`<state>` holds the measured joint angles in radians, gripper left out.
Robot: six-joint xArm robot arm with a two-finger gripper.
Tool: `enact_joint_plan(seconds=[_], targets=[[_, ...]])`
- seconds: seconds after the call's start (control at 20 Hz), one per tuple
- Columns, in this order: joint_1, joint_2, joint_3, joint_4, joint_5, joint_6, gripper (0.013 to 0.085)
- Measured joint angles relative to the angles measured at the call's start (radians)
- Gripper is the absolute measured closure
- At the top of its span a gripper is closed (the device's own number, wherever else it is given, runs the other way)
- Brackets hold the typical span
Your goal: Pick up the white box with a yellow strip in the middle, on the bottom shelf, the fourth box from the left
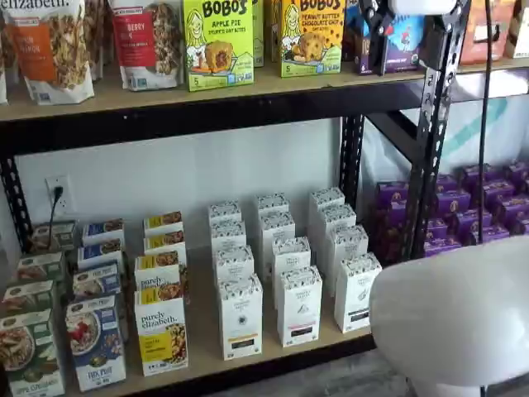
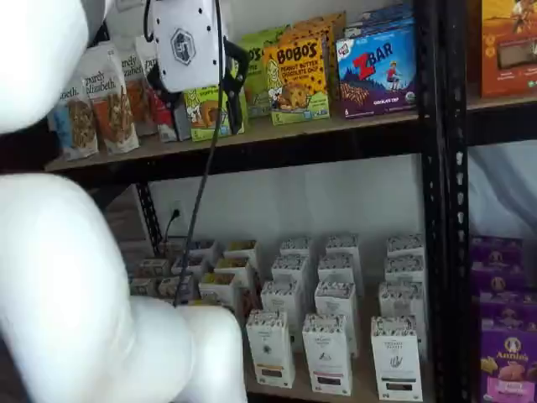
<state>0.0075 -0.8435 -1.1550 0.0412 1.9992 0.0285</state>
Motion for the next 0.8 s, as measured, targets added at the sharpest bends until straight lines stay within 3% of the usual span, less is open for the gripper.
enact_joint_plan(seconds=[0.1, 0.2, 0.45, 0.8], targets=[[-0.065, -0.003, 0.004, 0.070, 0.000, -0.032, 0.0130], [-0.093, -0.008, 0.008, 0.102, -0.006, -0.050, 0.0130], [-0.092, -0.012, 0.017, 0.098, -0.017, -0.053, 0.0130], [-0.047, -0.013, 0.081, 0.079, -0.099, -0.025, 0.0130]])
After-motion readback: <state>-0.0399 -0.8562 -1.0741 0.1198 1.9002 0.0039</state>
